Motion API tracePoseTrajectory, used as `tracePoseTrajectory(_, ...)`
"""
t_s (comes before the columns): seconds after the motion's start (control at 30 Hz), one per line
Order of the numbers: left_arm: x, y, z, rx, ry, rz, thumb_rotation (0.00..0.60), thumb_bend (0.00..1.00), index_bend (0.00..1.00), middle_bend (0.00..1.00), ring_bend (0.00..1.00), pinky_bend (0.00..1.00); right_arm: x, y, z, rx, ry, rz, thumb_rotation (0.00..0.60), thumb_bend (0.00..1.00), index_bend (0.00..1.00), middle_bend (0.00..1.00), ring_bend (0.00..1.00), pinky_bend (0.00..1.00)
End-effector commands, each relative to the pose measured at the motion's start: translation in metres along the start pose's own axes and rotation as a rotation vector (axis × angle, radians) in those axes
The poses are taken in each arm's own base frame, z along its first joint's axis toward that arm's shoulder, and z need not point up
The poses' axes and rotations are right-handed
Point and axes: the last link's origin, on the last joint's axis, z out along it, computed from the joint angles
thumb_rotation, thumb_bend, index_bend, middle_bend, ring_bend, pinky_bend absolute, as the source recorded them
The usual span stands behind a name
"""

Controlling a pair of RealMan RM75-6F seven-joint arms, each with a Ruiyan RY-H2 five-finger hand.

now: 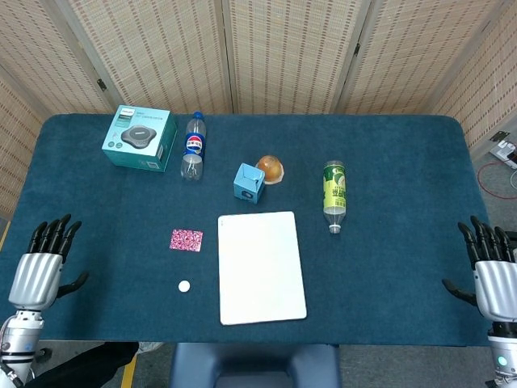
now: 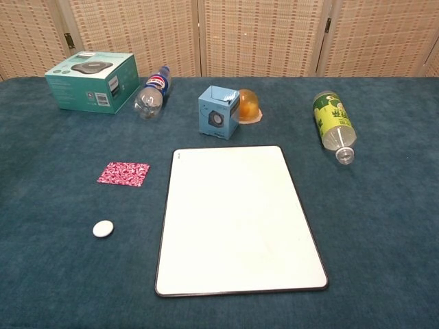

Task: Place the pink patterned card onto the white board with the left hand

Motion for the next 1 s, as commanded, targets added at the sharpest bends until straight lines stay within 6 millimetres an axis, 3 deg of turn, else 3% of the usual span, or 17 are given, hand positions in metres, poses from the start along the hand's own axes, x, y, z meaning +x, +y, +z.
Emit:
tracePoseTrajectory(0.03, 0.003, 0.013, 0.018, -0.075, -0.006, 0.004, 0.600, 0.29, 0.12, 0.02, 0.05, 0.00, 0.002, -0.001, 0.000, 0.005, 0.002, -0.002, 0.600, 0.02, 0.00, 0.00, 0.00, 0.00)
tracePoseTrajectory(0.23, -0.002, 0.040, 0.051, -0.175, -0.061, 0.018, 0.600, 0.29, 0.20, 0.10, 0.08, 0.00, 0.004, 0.000, -0.001, 0.001, 0.007, -0.001, 0.600, 0.02, 0.00, 0.00, 0.00, 0.00)
tracePoseTrajectory(0.5, -0.025, 0.075, 0.093, -0.233, -0.172, 0.044, 0.600, 0.30, 0.21, 0.11, 0.08, 0.00, 0.006, 0.000, 0.001, 0.003, 0.003, -0.003, 0.600, 0.02, 0.00, 0.00, 0.00, 0.00)
tracePoseTrajectory(0.7, -0.041, 0.100, 0.112, -0.248, -0.213, 0.074, 0.600, 0.30, 0.22, 0.11, 0.08, 0.00, 0.006, 0.001, 0.002, 0.004, 0.003, 0.002, 0.600, 0.02, 0.00, 0.00, 0.00, 0.00)
tracePoseTrajectory(1.0, -0.066, 0.118, 0.129, -0.214, -0.314, 0.081, 0.600, 0.30, 0.28, 0.11, 0.08, 0.00, 0.005, 0.006, 0.002, -0.010, -0.002, 0.005, 0.600, 0.02, 0.00, 0.00, 0.00, 0.00)
